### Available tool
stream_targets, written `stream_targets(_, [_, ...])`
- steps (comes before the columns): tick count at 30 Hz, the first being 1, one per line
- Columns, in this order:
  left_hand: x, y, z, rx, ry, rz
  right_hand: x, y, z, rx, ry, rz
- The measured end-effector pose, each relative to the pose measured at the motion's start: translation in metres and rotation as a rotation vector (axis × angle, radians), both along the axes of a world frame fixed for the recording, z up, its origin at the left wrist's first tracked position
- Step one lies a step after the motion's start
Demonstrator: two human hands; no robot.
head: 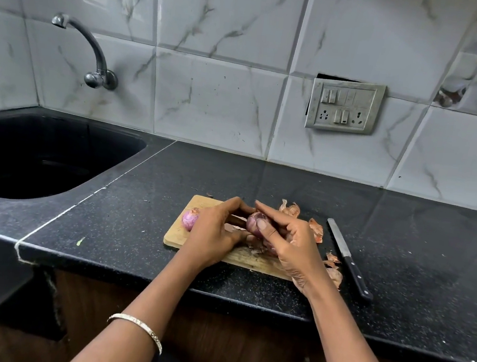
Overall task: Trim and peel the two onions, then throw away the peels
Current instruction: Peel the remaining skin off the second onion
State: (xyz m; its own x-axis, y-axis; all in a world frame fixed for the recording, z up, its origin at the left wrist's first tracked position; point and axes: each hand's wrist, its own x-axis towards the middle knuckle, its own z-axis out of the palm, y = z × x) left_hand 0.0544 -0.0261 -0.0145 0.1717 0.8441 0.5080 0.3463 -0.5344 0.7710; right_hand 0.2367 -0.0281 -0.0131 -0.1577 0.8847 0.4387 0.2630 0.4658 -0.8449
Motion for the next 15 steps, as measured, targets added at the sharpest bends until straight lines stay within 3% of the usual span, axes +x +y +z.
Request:
stream_targets(10, [-0.001,0.009,-0.007,-0.126,-0.110,-0.029,-0.005,-0.005,0.002,0.024,0.155,0.024])
stream_targets(15, [-0.001,0.010,-0.006,-0.104,-0.054,-0.028,-0.001,-0.003,-0.001,-0.045,0.286,0.045])
